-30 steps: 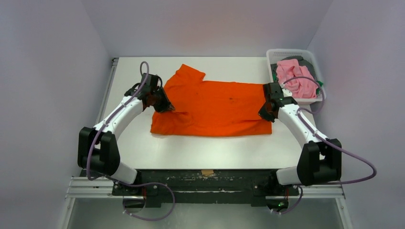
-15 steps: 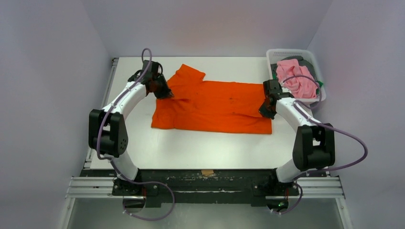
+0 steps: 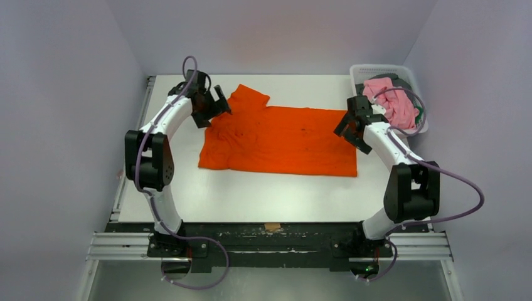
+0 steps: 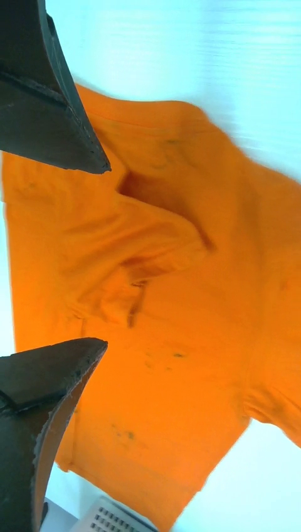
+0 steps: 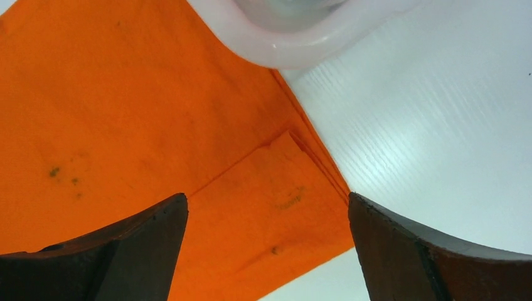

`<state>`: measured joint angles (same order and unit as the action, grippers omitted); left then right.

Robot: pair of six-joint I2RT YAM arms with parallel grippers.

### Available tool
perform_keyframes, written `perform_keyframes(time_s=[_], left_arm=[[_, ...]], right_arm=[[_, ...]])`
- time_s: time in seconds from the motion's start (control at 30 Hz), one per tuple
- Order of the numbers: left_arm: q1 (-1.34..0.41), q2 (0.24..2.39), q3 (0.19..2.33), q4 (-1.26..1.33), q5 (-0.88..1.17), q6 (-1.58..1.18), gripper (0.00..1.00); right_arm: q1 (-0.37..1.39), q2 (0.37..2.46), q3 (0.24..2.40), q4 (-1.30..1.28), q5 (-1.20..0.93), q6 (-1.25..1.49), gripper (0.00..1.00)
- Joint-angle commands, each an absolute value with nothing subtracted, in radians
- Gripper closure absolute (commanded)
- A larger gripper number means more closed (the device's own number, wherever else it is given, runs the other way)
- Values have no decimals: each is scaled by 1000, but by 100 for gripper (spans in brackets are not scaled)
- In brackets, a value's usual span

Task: Fold and stack the t-shirts
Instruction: Fold the flattened tshirt in 1/3 of the way

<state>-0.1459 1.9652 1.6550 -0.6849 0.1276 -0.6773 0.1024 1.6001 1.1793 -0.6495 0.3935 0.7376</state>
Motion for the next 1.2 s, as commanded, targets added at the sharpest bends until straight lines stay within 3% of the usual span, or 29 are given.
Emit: perform_keyframes(time_s=[0.0,0.1,0.37,0.6,1.17], left_arm=[[-159,1776,1461,-605,203,-682,0],[-178,1759,1347,-550,269,-691,0],[-193,1890,1260,-468,348,-747,0],[-204,1860,1127,-483,331,-739,0],[-319,1340,588,-602,158,-846,0]], right_arm=[[116,1485,1083,-599,314,676,3],[186,1481,1005,-486,212,632,1],[342,1683,1054,-420,100,582,3],[347,1631,897,-385,85,616,4],[444,1291,555,-527,4,725,5]])
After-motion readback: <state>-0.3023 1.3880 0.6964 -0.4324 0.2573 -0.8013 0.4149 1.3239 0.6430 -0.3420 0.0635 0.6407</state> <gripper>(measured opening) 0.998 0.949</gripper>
